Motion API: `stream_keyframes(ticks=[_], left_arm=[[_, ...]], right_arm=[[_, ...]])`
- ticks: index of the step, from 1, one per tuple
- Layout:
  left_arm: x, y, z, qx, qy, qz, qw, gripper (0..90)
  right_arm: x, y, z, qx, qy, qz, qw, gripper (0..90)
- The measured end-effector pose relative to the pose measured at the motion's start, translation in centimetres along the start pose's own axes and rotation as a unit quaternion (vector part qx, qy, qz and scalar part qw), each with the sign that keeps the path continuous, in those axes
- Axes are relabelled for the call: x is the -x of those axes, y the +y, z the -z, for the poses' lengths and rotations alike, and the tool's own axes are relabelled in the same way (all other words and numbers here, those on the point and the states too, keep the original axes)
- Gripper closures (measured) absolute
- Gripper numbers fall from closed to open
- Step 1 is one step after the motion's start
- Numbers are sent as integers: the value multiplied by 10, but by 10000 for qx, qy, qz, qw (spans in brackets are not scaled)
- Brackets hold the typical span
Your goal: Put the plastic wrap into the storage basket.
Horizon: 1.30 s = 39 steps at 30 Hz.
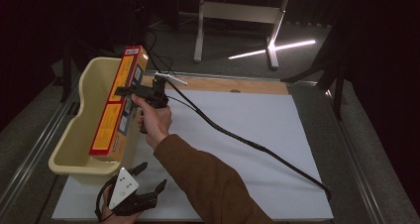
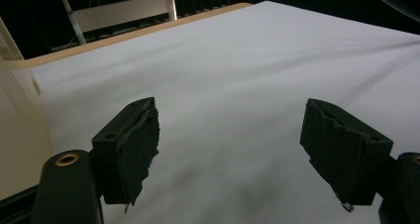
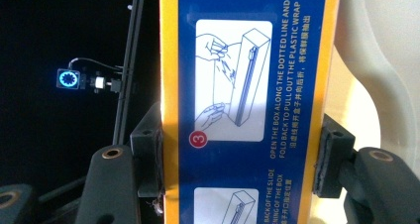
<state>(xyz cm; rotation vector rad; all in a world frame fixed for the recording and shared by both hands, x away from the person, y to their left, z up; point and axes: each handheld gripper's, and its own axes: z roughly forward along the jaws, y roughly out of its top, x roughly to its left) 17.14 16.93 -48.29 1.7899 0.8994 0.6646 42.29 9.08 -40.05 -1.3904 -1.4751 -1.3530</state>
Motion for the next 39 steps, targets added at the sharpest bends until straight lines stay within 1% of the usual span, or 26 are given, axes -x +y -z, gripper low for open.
stream_keyframes(ticks=[2,3,4,6,7,8,9,10,11,14,17,22,26,32,39], left_arm=[[0,0,0,-1,-11,-7,10000,230],[1,0,0,-13,-10,-7,10000,228],[0,0,0,-10,-13,-8,10000,228],[0,0,0,-3,-3,11,10000,228],[-1,0,1,-7,-8,33,10000,228],[-1,0,2,-13,-10,26,10000,229],[-1,-1,3,-3,-9,12,10000,229],[-1,-1,4,8,-12,21,10000,228],[-1,-2,4,19,-7,33,10000,228],[-1,-2,5,20,-19,24,10000,229],[0,-2,5,23,-7,34,10000,229],[0,-2,5,24,0,44,10000,229],[1,-2,5,25,-6,32,10000,229],[1,-2,4,30,-10,32,10000,229],[1,-2,4,23,-12,34,10000,228]], right_arm=[[-1,-1,-1,-8,-81,97,9999,388],[-4,-1,-4,-111,-154,195,9996,388],[-9,-3,-7,-187,-183,297,9992,389],[-20,-9,-16,-241,-200,479,9984,390],[-24,-11,-21,-326,-234,524,9978,390],[-28,-14,-24,-271,-359,511,9977,390],[-28,-15,-26,-252,-363,481,9979,390],[-24,-13,-29,-284,-348,346,9984,390],[-21,-13,-29,-246,-430,275,9984,389],[-12,-12,-31,-228,-635,248,9974,390],[-4,-12,-35,-256,-696,120,9972,389],[1,-13,-39,-273,-800,111,9964,389],[2,-12,-38,-302,-990,127,9946,388],[6,-12,-42,-354,-1142,31,9928,387],[7,-11,-43,-421,-1301,79,9906,381]])
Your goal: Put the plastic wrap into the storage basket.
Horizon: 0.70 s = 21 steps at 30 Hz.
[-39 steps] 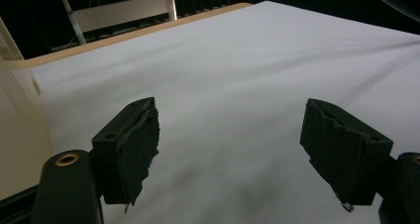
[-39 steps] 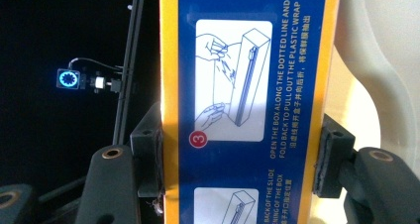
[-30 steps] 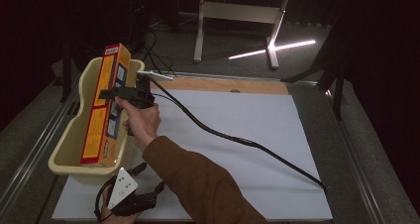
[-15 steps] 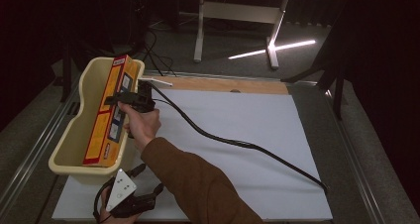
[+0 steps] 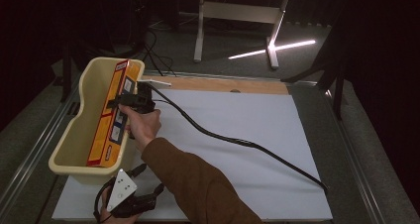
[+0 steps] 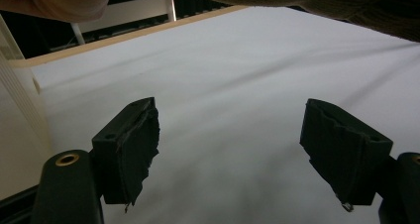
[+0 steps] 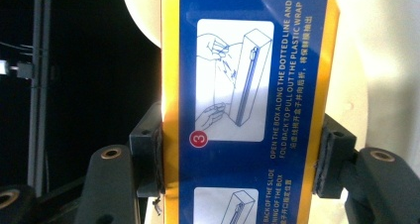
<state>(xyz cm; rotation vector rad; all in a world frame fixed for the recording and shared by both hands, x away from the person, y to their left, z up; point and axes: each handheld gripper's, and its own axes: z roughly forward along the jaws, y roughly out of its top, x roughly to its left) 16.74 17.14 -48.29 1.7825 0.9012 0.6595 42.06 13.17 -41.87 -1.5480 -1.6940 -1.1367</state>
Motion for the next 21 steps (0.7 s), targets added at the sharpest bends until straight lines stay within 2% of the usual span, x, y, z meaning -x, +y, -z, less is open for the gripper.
stream_keyframes(ticks=[21], left_arm=[[1,0,-1,-29,-12,-56,10000,231]], right_arm=[[-3,2,3,-126,-269,43,9996,370]])
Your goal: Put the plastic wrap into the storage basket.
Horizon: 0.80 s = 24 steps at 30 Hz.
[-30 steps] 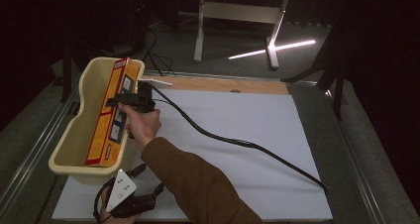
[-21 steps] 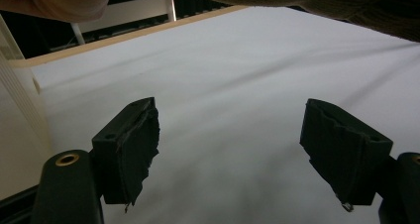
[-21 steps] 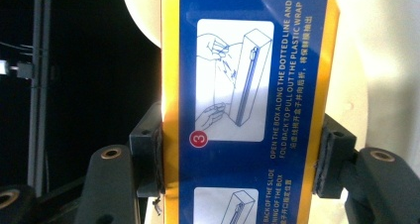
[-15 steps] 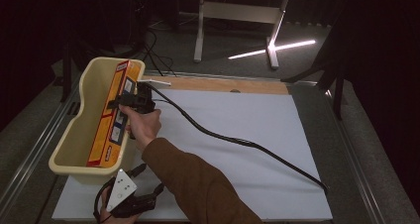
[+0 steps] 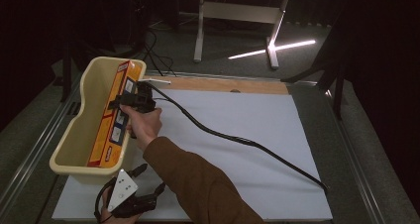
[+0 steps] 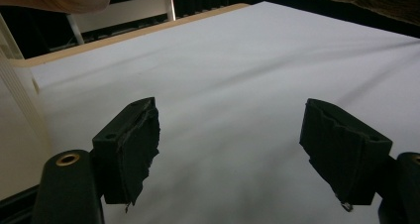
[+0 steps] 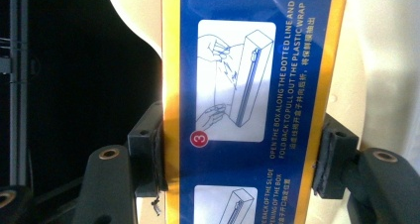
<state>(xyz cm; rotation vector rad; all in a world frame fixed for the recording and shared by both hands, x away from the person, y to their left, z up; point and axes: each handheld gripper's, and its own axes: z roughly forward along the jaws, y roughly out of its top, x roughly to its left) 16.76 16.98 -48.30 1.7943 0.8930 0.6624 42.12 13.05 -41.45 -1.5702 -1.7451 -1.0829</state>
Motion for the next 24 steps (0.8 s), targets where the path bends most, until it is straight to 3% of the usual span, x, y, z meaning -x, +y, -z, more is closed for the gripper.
stream_keyframes(ticks=[5,10,16,18,21,23,24], left_arm=[[-1,0,0,12,12,29,10000,228],[-2,0,0,11,30,65,10000,229],[-1,0,-1,-5,26,45,10000,229],[-2,0,-1,-8,31,42,10000,229],[-2,0,-1,-8,44,36,10000,229],[-1,0,-1,-6,41,33,10000,229],[-1,0,-1,-6,42,31,10000,229]], right_arm=[[-4,-1,4,59,-99,60,9999,332],[-12,2,14,106,169,95,9998,349],[-18,3,22,18,201,460,9987,374],[-18,2,24,-18,243,796,9965,389],[-19,0,28,94,64,1273,9918,406],[-21,-1,33,140,-19,1706,9852,411],[-22,-2,36,189,-103,1985,9799,414]])
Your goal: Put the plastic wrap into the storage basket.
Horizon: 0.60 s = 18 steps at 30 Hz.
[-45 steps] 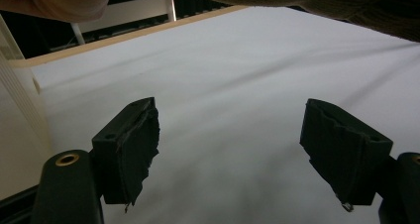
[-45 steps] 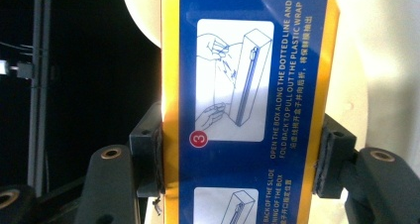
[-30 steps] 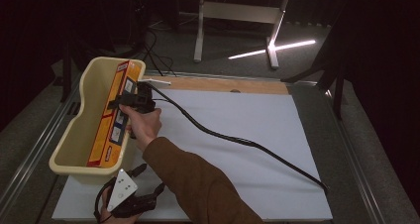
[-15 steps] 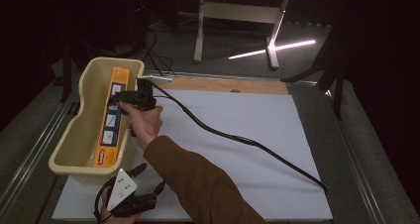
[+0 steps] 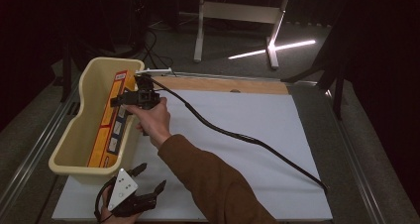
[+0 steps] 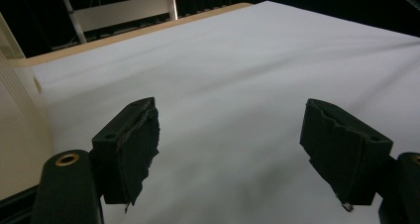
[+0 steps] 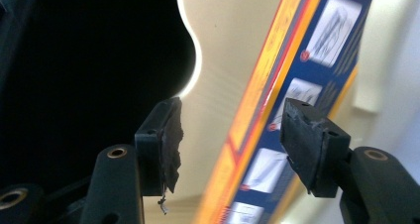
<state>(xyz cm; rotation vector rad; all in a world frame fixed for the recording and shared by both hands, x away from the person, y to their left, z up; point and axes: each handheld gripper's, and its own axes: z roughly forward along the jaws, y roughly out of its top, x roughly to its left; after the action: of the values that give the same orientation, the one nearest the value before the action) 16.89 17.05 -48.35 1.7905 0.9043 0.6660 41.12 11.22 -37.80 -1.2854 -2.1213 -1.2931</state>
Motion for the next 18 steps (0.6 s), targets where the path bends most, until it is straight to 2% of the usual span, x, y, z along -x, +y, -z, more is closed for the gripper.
stream_keyframes(ticks=[1,3,5,6,8,9,10,11,13,14,17,18], left_arm=[[0,0,0,-5,1,-4,10000,229],[0,0,0,-13,7,-12,10000,229],[0,0,0,-10,17,-15,10000,229],[0,0,0,-7,21,-14,10000,229],[0,0,-1,-10,31,-16,10000,229],[0,0,-1,-24,34,-23,10000,229],[0,0,-2,-34,35,-38,10000,228],[1,1,-2,-33,31,-32,10000,228],[1,1,-3,-43,24,-42,10000,228],[1,1,-3,-46,25,-47,10000,228],[2,1,-4,-56,19,-62,10000,228],[2,1,-4,-56,19,-62,10000,228]], right_arm=[[-1,-1,3,-1,-76,277,9996,415],[-5,-2,11,-1,-263,778,9966,426],[-9,-3,20,-141,-398,1282,9908,469],[-11,-4,25,-191,-457,1548,9867,468],[-15,-8,35,-161,-796,2132,9736,464],[-15,-10,40,-144,-961,2318,9679,462],[-16,-11,45,-152,-1042,2448,9638,459],[-17,-14,49,-189,-1121,2632,9580,461],[-19,-22,58,-59,-1395,3150,9388,471],[-18,-26,62,-60,-1477,3295,9325,473],[-10,-37,73,-73,-1694,3478,9221,476],[-10,-37,73,-73,-1694,3478,9221,476]])
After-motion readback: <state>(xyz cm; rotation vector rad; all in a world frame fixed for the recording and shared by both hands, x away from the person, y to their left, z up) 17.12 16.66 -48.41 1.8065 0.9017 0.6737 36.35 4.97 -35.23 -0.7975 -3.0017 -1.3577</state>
